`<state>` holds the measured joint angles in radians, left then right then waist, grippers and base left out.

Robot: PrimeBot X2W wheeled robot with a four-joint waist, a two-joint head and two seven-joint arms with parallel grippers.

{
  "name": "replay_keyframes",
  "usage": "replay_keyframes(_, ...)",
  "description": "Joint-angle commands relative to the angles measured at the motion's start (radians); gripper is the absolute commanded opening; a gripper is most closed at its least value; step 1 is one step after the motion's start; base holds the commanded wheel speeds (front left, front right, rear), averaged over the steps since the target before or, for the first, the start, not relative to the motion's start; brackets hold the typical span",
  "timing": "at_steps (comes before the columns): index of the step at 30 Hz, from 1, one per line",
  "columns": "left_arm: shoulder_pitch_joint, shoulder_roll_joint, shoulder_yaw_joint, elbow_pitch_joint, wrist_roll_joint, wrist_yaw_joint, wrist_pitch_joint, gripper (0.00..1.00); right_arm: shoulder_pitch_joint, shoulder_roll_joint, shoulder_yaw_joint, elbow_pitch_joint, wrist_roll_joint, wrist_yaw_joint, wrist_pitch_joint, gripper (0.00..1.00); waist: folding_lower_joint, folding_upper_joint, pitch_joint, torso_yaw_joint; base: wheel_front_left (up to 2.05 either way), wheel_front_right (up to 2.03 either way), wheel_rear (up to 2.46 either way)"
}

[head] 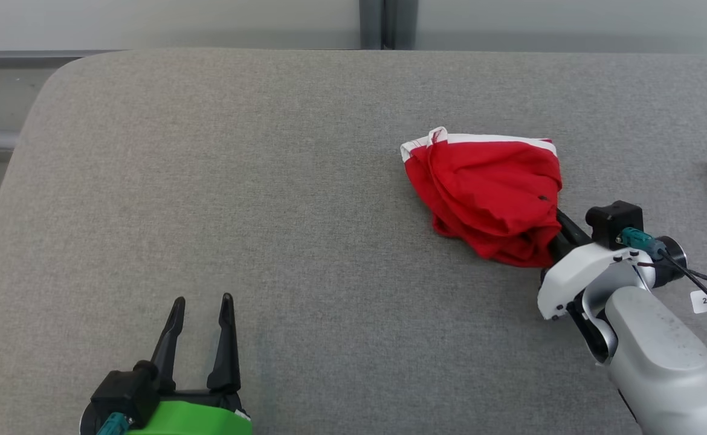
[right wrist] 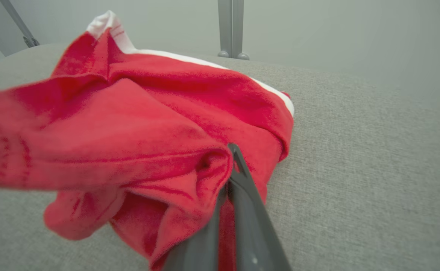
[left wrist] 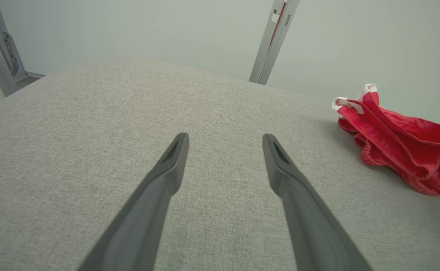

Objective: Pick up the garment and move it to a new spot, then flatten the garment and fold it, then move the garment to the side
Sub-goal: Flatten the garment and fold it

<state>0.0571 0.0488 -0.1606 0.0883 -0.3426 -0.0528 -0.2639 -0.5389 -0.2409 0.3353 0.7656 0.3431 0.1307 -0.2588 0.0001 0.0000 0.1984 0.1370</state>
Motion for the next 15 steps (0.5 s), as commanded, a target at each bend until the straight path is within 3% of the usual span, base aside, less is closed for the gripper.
replay_keyframes(1,-0.01,0.004,0.006,0.0,-0.009,0.004,0.0,1.0,0.011,-0.017,0.029,-0.036,0.018,0.0,-0.007,0.0,-0.0001,0.0,0.015,0.028,0.0,0.0,0.0)
replay_keyframes(8,-0.007,0.003,-0.003,-0.002,-0.015,0.011,0.0,1.0,0.081,-0.068,0.177,-0.184,0.052,0.0,-0.006,0.0,-0.0001,0.0,-0.003,0.038,0.0,0.0,0.0)
replay_keyframes(15,-0.004,0.004,-0.024,0.002,-0.033,0.017,0.0,1.0,0.051,-0.047,0.261,-0.139,0.032,0.0,-0.006,0.0,-0.0001,0.0,0.005,0.054,0.0,0.0,0.0)
